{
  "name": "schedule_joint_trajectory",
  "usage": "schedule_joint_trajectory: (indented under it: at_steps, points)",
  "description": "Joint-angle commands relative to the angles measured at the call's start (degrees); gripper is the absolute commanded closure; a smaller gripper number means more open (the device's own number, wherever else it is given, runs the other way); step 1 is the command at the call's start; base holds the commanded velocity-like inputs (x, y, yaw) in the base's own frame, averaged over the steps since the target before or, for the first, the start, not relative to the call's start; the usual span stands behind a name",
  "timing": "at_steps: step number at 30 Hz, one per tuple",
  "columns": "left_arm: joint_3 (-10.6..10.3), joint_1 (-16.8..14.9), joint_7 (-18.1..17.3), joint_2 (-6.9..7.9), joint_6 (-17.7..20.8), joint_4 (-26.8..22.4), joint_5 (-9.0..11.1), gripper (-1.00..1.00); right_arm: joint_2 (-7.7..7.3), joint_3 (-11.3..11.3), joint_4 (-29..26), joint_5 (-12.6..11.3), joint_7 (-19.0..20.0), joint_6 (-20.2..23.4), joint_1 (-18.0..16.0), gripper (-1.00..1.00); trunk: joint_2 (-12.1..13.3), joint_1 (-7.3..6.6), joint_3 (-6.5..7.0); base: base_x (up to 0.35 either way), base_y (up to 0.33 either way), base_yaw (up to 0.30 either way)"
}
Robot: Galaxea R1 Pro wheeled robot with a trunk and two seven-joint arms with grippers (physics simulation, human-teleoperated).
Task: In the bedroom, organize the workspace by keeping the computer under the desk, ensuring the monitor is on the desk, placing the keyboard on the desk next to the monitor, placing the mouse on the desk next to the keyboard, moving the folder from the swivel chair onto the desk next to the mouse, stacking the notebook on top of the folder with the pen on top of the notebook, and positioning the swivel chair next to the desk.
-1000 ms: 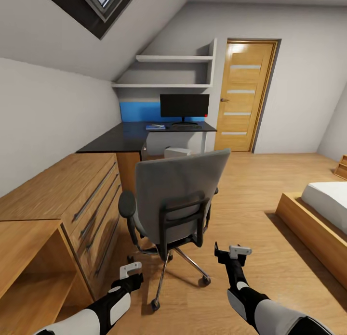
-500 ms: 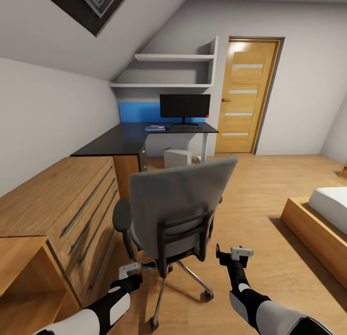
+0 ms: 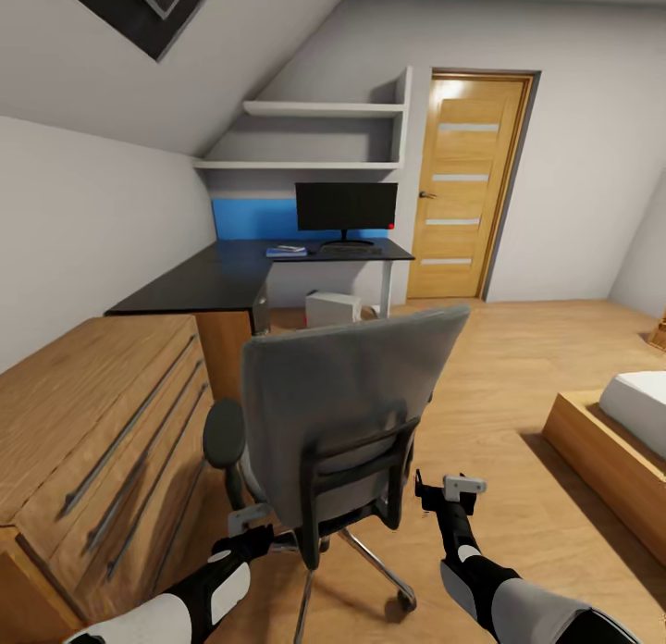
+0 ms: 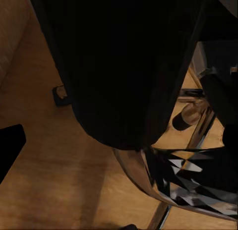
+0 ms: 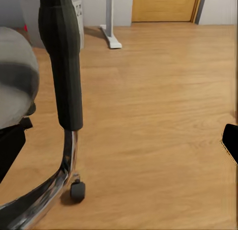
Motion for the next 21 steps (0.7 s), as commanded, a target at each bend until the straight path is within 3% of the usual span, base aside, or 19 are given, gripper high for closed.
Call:
schedule_joint_trajectory:
  at_steps: [1,13,21]
  points:
    - [-1.4,0.0,0.2,-0.01,-0.3,0.0,1.1,-1.0,0.02,0.5,0.0,-0.2,-0.4,-0.1,0.0,-1.0,0.0,0.03,0.0,0.319,-0.067,-0.188]
    - [-1.6,0.0,0.1,-0.06,-2.9,0.1,1.1,-1.0,0.02,0.5,0.0,-0.1,-0.4,0.0,0.0,-1.0,0.0,0.03,0.66,0.319,-0.081,-0.186]
    - [-1.6,0.0,0.1,-0.04,-2.9,0.1,1.1,-1.0,0.02,0.5,0.1,0.6,0.0,0.0,0.0,-1.0,0.0,0.03,0.75,0.319,-0.083,-0.041]
